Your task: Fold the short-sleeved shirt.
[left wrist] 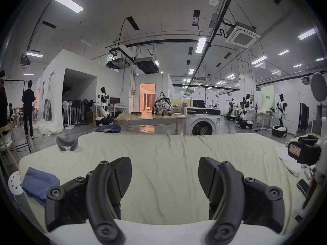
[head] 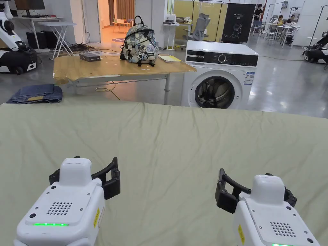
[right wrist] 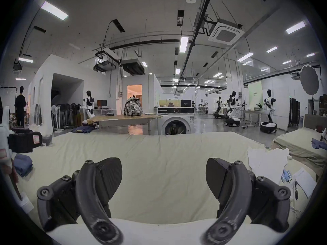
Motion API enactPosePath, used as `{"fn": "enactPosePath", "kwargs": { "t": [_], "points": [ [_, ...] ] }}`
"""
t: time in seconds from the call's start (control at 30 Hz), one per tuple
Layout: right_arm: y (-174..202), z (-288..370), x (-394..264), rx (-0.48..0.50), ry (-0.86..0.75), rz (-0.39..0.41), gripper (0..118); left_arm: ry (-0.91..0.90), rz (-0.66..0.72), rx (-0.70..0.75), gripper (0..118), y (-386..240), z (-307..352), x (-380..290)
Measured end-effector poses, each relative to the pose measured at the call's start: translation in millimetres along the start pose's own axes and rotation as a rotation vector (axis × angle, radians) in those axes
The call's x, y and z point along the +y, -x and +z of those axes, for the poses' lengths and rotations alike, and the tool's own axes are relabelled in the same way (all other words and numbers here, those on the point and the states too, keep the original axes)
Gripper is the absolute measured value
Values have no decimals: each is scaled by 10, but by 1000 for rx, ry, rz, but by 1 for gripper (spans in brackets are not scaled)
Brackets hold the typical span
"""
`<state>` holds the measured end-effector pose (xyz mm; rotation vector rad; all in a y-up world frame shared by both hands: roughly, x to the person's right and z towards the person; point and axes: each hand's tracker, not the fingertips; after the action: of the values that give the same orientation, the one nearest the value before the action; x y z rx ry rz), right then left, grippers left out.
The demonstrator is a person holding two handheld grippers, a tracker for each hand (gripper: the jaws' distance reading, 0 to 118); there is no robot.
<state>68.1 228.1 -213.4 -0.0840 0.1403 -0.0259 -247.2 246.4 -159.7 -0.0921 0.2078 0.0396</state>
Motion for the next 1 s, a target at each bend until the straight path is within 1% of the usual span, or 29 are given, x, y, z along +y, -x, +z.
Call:
{"fn": "enactPosePath", "kwargs": {
  "t": [0.07, 0.23, 0.3, 0.37, 0.43, 0.53, 0.67, 0.83, 0.9, 1.0],
  "points": [
    [28, -28, 40, -33, 14, -6, 98, 4, -15, 5, 79, -8, -8, 6],
    [40, -96, 90, -103, 50, -50, 98, -8, -50, 6, 79, -34, 0, 17],
    [21, -101, 106, -92, 56, -75, 98, -11, -64, -4, 79, -41, 7, 21],
    [-6, -101, 133, -68, 72, -128, 98, -13, -78, -7, 79, -59, 3, 27],
    [1, -110, 177, -92, 102, -159, 98, -7, -95, -6, 79, -83, 3, 30],
    [42, -114, 228, -140, 119, -157, 98, 0, -103, 3, 79, -91, -8, 25],
    [68, -116, 244, -150, 126, -143, 98, 8, -84, 13, 79, -79, -24, 15],
    [69, -125, 267, -155, 162, -175, 98, -3, -36, 20, 79, -41, -14, 12],
    [66, -139, 265, -156, 173, -179, 98, -12, -11, 22, 79, -31, -16, 21],
    [60, -152, 244, -163, 175, -174, 98, -38, 4, -16, 79, -3, 7, 23]
  ]
}}
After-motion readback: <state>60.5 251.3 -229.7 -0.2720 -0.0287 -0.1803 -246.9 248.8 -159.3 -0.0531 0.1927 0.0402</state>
